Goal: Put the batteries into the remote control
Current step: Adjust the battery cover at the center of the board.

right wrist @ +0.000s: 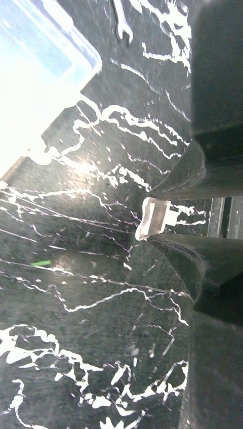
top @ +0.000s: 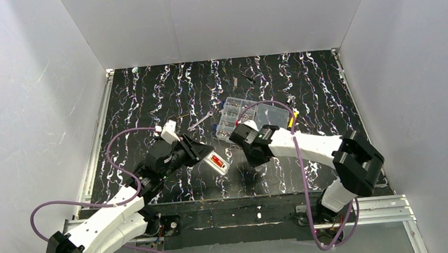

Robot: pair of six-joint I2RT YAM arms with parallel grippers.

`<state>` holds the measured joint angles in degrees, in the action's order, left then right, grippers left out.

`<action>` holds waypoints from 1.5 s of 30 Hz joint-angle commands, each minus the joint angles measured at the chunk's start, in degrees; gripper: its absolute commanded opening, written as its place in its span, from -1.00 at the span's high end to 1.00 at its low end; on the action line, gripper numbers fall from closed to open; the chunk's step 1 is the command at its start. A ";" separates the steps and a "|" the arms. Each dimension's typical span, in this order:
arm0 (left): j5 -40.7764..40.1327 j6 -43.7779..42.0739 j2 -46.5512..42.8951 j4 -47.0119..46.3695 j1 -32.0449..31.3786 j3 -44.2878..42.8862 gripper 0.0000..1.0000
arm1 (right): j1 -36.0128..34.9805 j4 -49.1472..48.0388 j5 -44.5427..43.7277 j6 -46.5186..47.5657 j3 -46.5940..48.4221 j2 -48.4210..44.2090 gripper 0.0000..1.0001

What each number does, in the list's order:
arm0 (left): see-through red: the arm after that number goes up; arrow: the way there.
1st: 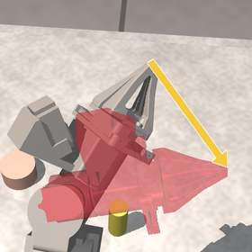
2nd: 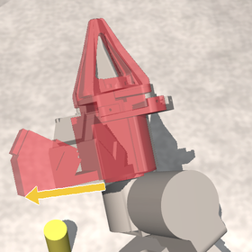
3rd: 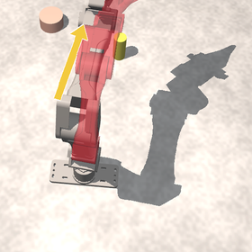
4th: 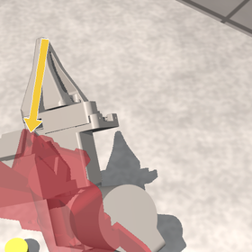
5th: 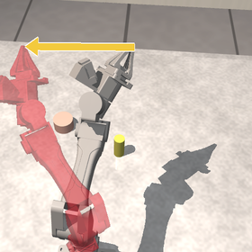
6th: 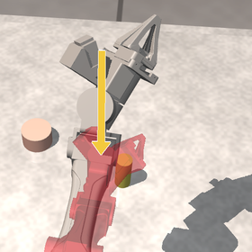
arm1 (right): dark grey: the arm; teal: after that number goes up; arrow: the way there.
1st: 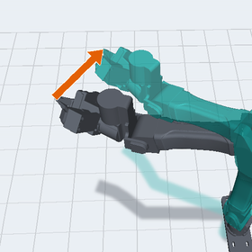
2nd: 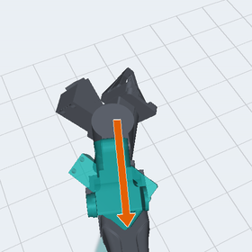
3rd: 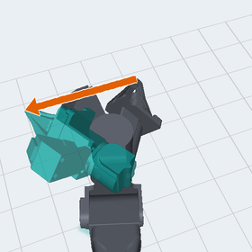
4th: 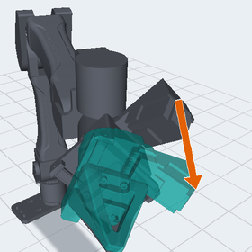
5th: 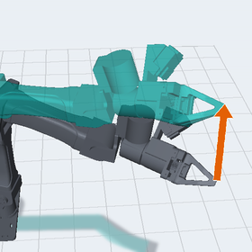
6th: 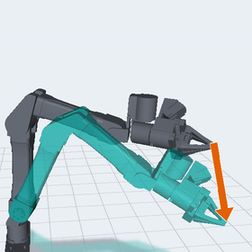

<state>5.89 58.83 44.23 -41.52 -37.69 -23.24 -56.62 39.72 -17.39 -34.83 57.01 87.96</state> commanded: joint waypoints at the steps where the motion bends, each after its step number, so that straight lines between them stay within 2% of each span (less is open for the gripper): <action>1: -1.00 -2.47 -3.86 1.48 0.27 -0.96 1.00 | 0.11 8.57 -8.04 4.26 6.75 4.55 0.97; 5: -1.61 -3.80 -6.04 4.05 0.24 -1.18 1.00 | 0.11 13.50 -13.41 4.56 10.38 9.02 0.97; 10: -1.90 -4.73 -7.84 6.48 0.19 -1.53 1.00 | 0.11 19.45 -24.12 5.42 15.65 13.12 0.97; 16: -2.08 -4.94 -8.47 7.64 0.18 -1.54 1.00 | -0.10 23.54 -25.51 6.54 20.28 20.71 0.97; 21: -2.50 -4.93 -9.16 8.18 0.24 -1.45 1.00 | -1.13 24.34 -30.38 2.36 19.57 25.74 0.97; 27: -2.62 -5.38 -9.34 9.12 0.21 -1.72 1.00 | -2.33 32.01 -39.82 -5.79 21.71 30.75 0.97; 35: -2.82 -4.78 -8.87 8.44 0.20 -1.25 1.00 | -3.15 31.70 -42.28 -7.58 22.47 33.35 0.97; 43: -2.99 -5.04 -9.32 9.17 0.20 -1.39 1.00 | -3.15 26.43 -38.45 -4.54 22.00 33.84 0.97; 45: -3.08 -4.96 -9.47 9.15 0.22 -1.24 1.00 | -3.15 24.85 -37.40 -3.30 21.39 33.68 0.86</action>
<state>3.53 54.19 35.88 -30.89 -37.67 -23.24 -59.64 67.18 -55.53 -38.81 77.62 121.36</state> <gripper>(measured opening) 0.258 0.335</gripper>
